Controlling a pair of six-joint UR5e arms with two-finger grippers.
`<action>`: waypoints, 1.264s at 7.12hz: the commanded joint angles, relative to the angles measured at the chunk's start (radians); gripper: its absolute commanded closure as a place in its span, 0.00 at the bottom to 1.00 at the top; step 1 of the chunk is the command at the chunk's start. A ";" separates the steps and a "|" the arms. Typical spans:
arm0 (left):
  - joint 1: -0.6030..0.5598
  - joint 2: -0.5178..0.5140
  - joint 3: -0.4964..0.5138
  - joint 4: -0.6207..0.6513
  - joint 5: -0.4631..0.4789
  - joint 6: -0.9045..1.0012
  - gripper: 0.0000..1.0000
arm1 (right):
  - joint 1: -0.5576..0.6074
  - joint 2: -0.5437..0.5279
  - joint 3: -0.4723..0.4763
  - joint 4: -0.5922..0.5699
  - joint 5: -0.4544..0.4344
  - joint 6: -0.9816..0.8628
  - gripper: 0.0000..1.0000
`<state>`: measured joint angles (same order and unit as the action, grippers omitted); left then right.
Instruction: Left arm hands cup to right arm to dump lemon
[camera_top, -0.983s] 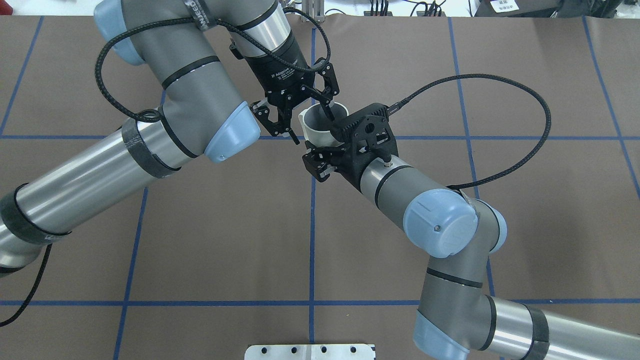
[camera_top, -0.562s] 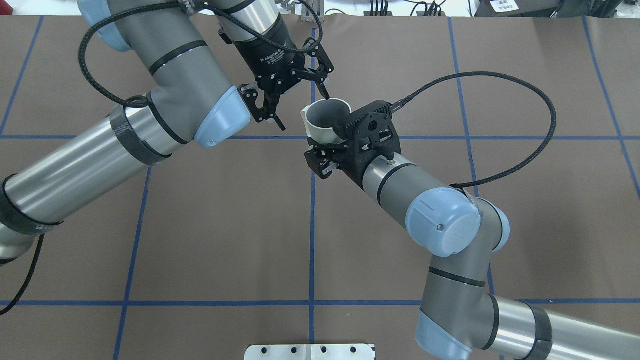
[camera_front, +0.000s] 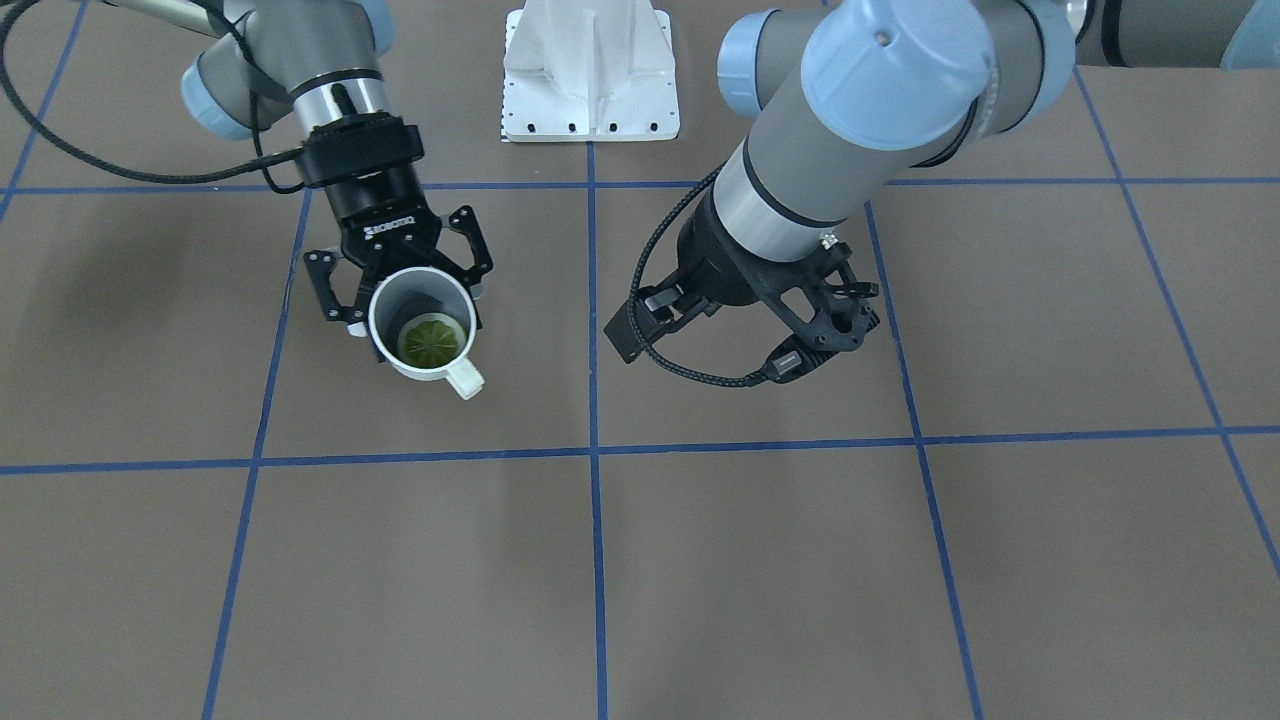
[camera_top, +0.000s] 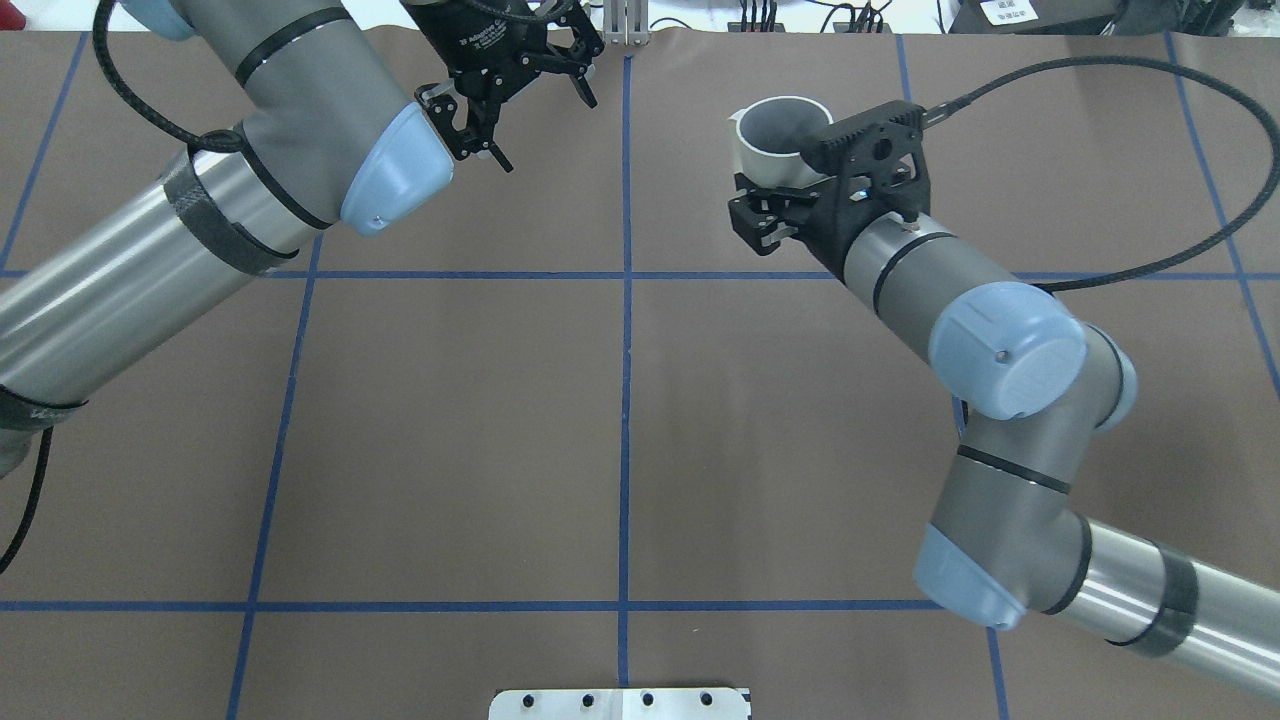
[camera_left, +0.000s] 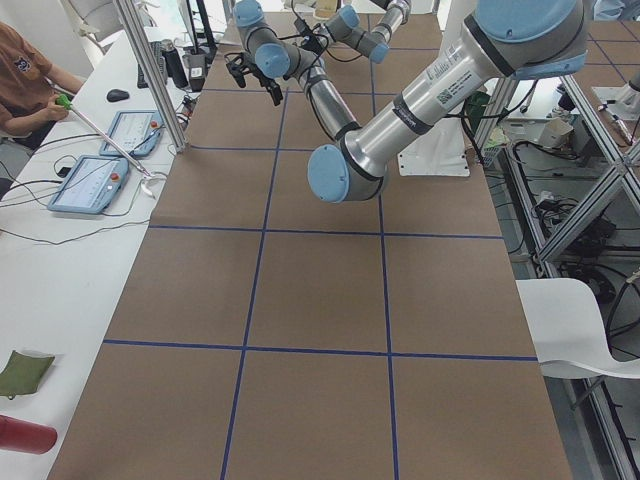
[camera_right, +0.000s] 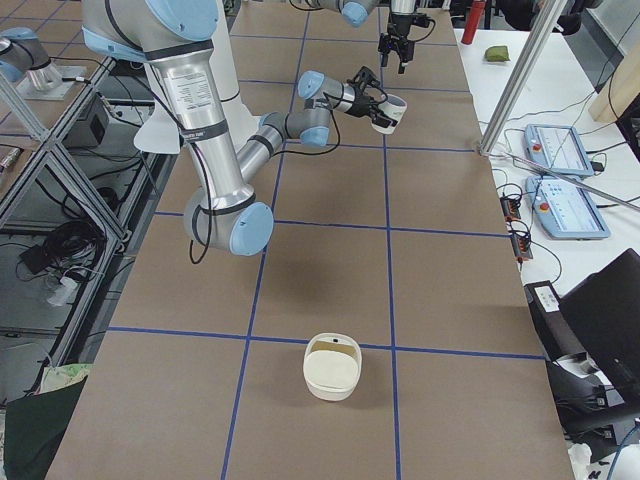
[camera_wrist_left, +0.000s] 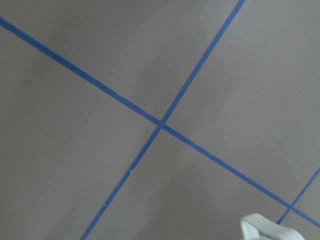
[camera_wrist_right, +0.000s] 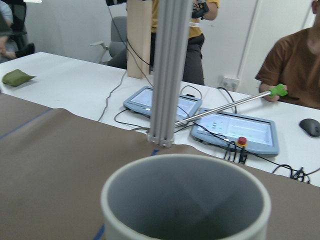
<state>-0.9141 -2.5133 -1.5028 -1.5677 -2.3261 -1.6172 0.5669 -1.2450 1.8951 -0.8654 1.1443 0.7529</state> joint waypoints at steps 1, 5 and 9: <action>-0.002 0.027 -0.017 0.000 0.036 0.042 0.00 | 0.041 -0.309 0.151 0.131 0.000 0.230 1.00; 0.004 0.074 -0.080 0.000 0.037 0.040 0.00 | 0.096 -0.723 -0.093 0.862 0.006 0.284 0.94; 0.007 0.067 -0.100 0.000 0.037 0.040 0.00 | 0.296 -0.821 -0.382 1.285 0.191 0.299 0.93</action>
<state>-0.9069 -2.4445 -1.5946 -1.5677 -2.2887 -1.5769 0.7801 -2.0446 1.6046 0.2947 1.2413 1.0468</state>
